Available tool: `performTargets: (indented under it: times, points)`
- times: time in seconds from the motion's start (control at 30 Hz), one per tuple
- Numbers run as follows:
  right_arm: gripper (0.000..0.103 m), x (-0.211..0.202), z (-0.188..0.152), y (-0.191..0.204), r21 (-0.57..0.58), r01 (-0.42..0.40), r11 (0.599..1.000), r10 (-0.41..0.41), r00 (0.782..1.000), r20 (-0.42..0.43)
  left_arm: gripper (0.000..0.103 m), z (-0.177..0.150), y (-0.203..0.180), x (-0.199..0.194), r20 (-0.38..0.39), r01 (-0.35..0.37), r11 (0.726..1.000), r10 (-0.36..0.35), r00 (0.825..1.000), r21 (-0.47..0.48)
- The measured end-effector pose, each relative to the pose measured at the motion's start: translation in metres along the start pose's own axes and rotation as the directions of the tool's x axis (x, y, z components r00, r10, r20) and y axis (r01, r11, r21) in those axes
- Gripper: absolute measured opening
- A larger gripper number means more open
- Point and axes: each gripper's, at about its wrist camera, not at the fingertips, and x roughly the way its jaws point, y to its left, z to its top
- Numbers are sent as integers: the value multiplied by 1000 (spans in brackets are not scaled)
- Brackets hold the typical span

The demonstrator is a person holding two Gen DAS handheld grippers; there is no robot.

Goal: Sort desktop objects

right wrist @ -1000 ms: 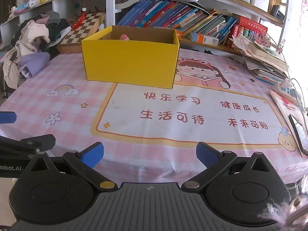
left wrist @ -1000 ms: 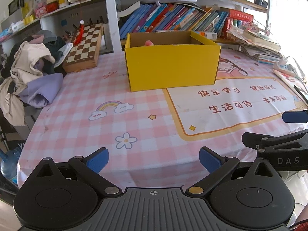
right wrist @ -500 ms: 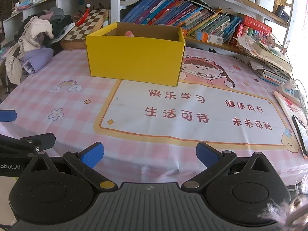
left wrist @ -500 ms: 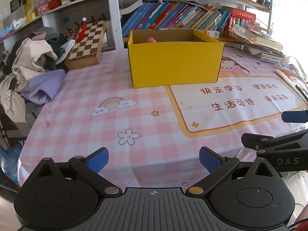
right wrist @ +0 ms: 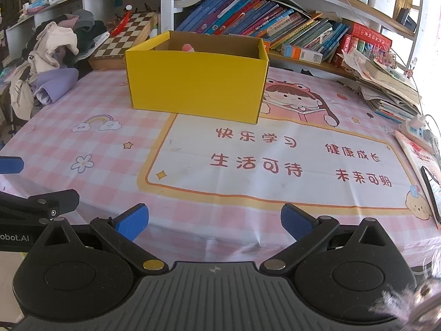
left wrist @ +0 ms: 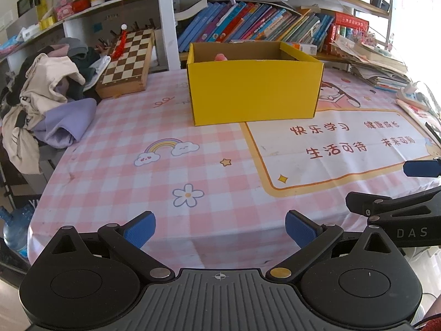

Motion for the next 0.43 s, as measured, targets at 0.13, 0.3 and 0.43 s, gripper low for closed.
performTargets:
  times: [0.13, 0.3, 0.43]
  points:
    - [103, 1, 0, 0, 2, 0, 1000, 0, 1000, -2, 102, 0, 0, 1, -1, 3, 1000, -3, 1000, 1]
    - [103, 1, 1, 0, -1, -3, 1000, 3, 1000, -4, 102, 1, 0, 0, 8, 2, 1000, -2, 1000, -1]
    - [103, 2, 2, -2, -5, -4, 1000, 4, 1000, -5, 102, 3, 0, 0, 16, 1, 1000, -1, 1000, -3]
